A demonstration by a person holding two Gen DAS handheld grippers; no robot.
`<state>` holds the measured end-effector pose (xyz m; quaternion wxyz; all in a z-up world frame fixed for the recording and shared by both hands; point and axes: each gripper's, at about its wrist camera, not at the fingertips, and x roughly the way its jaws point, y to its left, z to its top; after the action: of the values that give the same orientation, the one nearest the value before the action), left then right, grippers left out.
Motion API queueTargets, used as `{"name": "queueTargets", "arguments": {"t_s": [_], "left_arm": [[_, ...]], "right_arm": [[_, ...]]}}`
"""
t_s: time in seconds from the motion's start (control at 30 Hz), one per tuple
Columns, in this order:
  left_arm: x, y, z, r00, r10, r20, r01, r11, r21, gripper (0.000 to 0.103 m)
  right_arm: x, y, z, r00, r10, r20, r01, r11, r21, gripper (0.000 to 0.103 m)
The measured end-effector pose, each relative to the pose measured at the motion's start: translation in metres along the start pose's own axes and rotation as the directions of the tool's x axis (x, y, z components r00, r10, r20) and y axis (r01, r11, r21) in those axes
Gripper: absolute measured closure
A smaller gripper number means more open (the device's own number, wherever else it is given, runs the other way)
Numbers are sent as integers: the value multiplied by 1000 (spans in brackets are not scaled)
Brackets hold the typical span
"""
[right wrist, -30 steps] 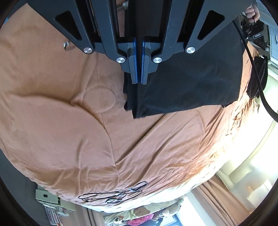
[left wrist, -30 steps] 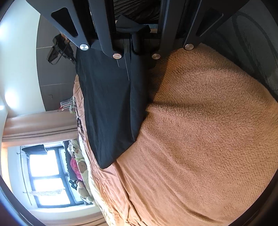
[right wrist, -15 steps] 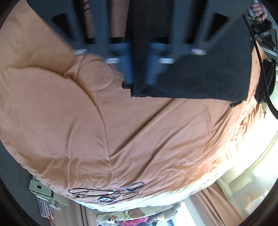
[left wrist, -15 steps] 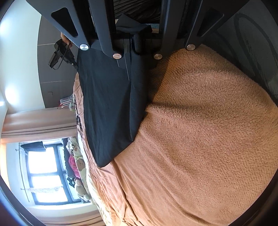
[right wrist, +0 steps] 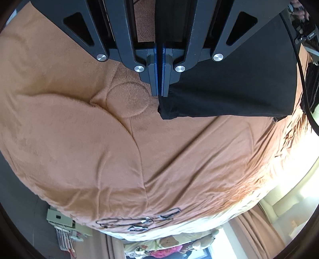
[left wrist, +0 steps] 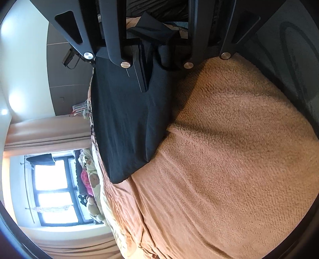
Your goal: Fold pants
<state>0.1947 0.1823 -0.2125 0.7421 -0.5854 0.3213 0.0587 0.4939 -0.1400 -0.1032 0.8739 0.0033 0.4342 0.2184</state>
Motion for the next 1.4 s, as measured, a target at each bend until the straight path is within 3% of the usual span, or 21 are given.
{"name": "queueTargets", "arguments": {"t_s": [0.1,0.23,0.4,0.67,0.9,1.4], "left_arm": [[-1,0,-1,1000,-1,4,1,1000,-5,93],[-5,-2,-2,1000,-2,9,2,1000,5,95],[-5,-6,0,1000,-8,12,7,1000,23,96],[-8,-10,1,1000,-26,13,25,999,47,97],[-12,-18,1,999,-49,17,48,997,67,97],[-18,-15,-4,997,-77,12,76,995,60,97]], "right_arm": [[3,0,3,1000,-3,-14,3,1000,16,103],[-15,1,9,1000,6,8,-6,999,40,103],[-57,17,7,995,-29,96,29,1000,6,102],[-101,74,-24,985,93,148,-79,992,-99,102],[-110,103,-57,976,156,153,-133,980,-150,102],[-61,167,-94,964,265,-22,-262,934,-241,102]]}}
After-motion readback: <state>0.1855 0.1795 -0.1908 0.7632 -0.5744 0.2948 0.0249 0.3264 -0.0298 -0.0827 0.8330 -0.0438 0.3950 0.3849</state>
